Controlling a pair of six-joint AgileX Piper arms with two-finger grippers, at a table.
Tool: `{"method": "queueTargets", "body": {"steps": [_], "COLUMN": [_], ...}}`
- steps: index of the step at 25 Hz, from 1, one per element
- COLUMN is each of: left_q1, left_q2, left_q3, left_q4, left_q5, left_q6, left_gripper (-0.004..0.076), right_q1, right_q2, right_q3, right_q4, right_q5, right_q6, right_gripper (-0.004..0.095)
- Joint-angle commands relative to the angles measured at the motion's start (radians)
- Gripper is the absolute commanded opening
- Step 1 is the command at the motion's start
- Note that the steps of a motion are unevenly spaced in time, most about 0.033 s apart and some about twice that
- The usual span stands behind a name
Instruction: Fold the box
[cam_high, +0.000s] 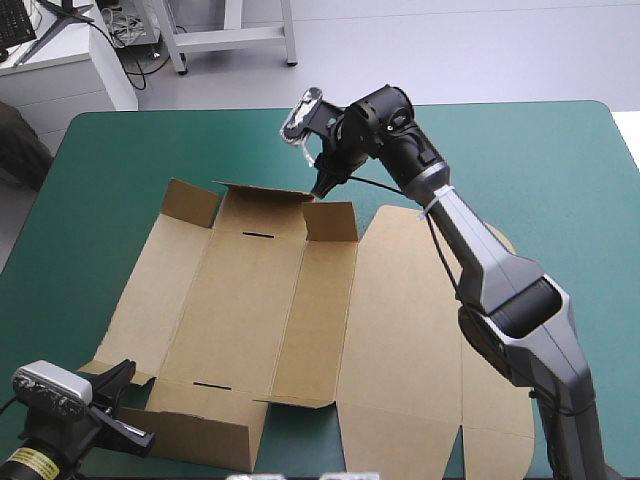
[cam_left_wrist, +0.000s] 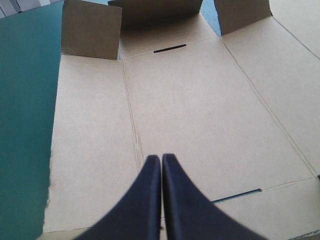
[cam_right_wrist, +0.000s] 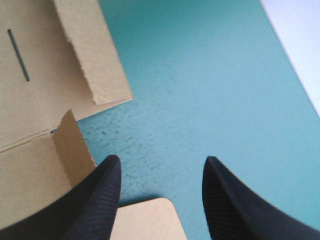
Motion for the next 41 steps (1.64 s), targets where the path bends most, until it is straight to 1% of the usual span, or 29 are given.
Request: {"method": "queueTargets", "body": {"steps": [1, 5, 8, 9, 11, 15, 17, 18, 20, 21, 22, 23, 24, 27, 31, 34, 41], "left_q1": [-0.004, -0.004, -0.004, -0.004, -0.004, -0.004, -0.004, -0.004, -0.004, -0.004, -0.004, -0.004, -0.004, -0.004, -0.004, -0.004, -0.004], "left_q2": [0.014, 0.014, 0.014, 0.014, 0.014, 0.014, 0.014, 0.014, 0.014, 0.014, 0.014, 0.014, 0.014, 0.014, 0.014, 0.014, 0.014], "left_q3": [-0.023, -0.023, -0.023, -0.023, -0.023, -0.023, -0.023, -0.023, -0.023, -0.023, -0.023, -0.023, -0.023, -0.023, -0.023, -0.023, -0.023], "left_q4": [-0.004, -0.004, -0.004, -0.004, -0.004, -0.004, -0.004, -0.004, -0.004, -0.004, -0.004, -0.004, -0.004, -0.004, -0.004, -0.004, -0.004], "left_q5": [-0.072, -0.072, -0.072, -0.072, -0.072, -0.072, -0.072, -0.072, -0.072, -0.072, -0.072, -0.072, -0.072, -0.072, -0.072, -0.072, -0.072], "left_q6": [-0.005, -0.005, -0.005, -0.005, -0.005, -0.005, -0.005, -0.005, -0.005, -0.005, -0.005, -0.005, -0.005, -0.005, -0.005, -0.005, -0.005], "left_gripper": [-0.001, -0.001, -0.001, -0.001, -0.001, -0.001, -0.001, -0.001, -0.001, -0.001, -0.001, -0.001, -0.001, -0.001, -0.001, -0.001, 0.0001], "right_q1": [-0.004, -0.004, -0.004, -0.004, -0.004, -0.004, -0.004, -0.004, -0.004, -0.004, -0.004, -0.004, -0.004, -0.004, -0.004, -0.004, -0.004], "right_q2": [-0.172, -0.32, -0.439, -0.529, -0.621, -0.797, -0.923, -1.013, -1.125, -1.192, -1.288, -1.326, -1.415, -1.587, -1.708, -1.78, -1.884], "right_q3": [0.013, 0.123, 0.229, 0.308, 0.401, 0.602, 0.758, 0.867, 1.022, 1.131, 1.269, 1.323, 1.452, 1.677, 1.825, 1.89, 1.988], "right_q4": [-0.079, -0.09, -0.099, -0.113, -0.117, -0.109, -0.103, -0.101, -0.099, -0.094, -0.079, -0.069, -0.048, -0.031, -0.005, 0.0, -0.001], "right_q5": [0.01, 0.01, 0.01, 0.01, 0.01, 0.009, -0.015, -0.051, -0.112, -0.16, -0.231, -0.265, -0.331, -0.445, -0.504, -0.534, -0.54], "right_q6": [0.109, 0.18, 0.211, 0.243, 0.27, 0.315, 0.346, 0.375, 0.412, 0.436, 0.448, 0.454, 0.465, 0.504, 0.521, 0.521, 0.525], "right_gripper": [0.0427, 0.0295, 0.0157, 0.0074, -0.0017, -0.0018, -0.0018, -0.0018, -0.0018, -0.0018, -0.0018, -0.0018, -0.0017, -0.0018, -0.0018, -0.0018, -0.0018]}}
